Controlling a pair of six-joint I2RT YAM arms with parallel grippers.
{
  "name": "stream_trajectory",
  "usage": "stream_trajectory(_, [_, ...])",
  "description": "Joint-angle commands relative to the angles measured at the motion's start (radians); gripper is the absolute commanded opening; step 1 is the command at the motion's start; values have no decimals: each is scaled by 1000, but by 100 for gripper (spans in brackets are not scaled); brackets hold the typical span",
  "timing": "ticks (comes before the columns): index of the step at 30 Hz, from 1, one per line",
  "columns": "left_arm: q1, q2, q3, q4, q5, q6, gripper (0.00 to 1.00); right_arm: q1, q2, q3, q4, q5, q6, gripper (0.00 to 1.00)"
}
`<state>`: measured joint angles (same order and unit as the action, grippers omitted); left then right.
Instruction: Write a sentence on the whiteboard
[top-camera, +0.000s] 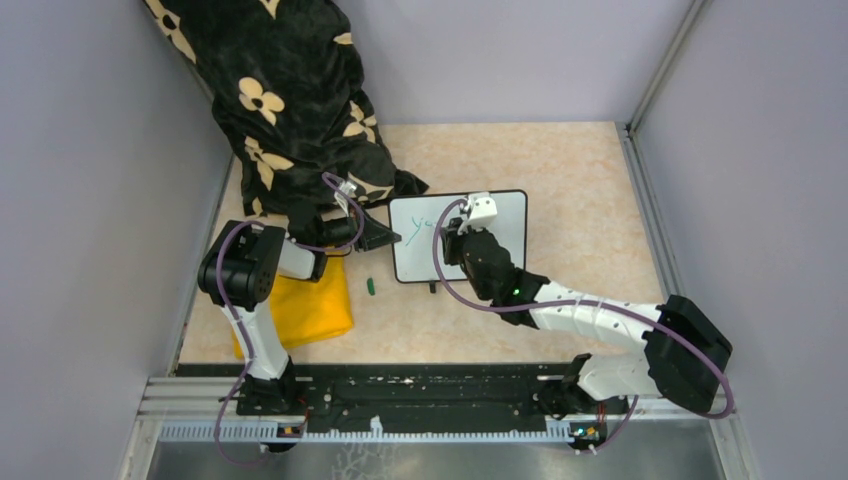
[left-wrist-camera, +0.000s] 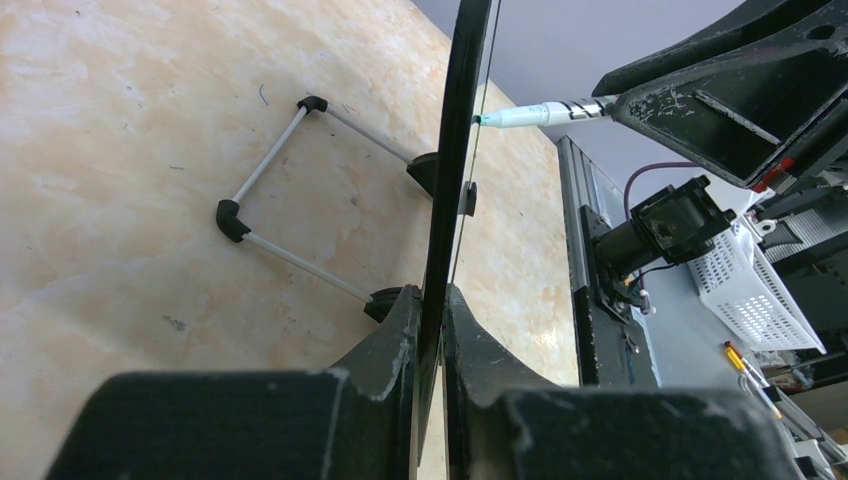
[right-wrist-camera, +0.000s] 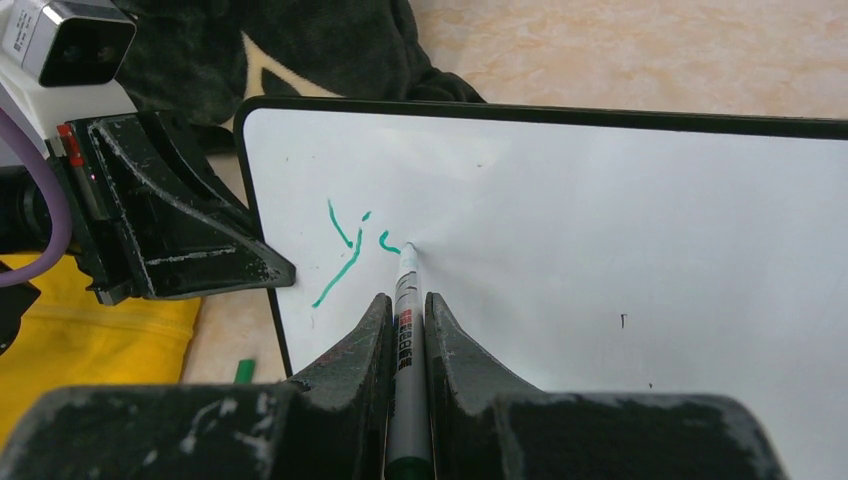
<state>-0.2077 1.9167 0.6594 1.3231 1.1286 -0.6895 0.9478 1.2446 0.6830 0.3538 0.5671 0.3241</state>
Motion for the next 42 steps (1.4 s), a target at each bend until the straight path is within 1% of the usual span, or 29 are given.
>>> stream_trajectory(1, [-7,2,5,-40,19,14,0,-5,8,50,53,16,-20,0])
stream_trajectory(21, [-7,1,6,-40,18,16,0,-5,44,73,71,-14,-23,0])
stream_trajectory(30, [-7,1,6,-45,17,18,0,-4,39,60,48,-21,-16,0])
stream_trajectory(33, [-7,1,8,-49,17,18,0,-5,17,49,39,-27,-9,0])
stream_trajectory(42, [-7,1,8,-54,18,21,0,-5,-131,25,35,-54,4,0])
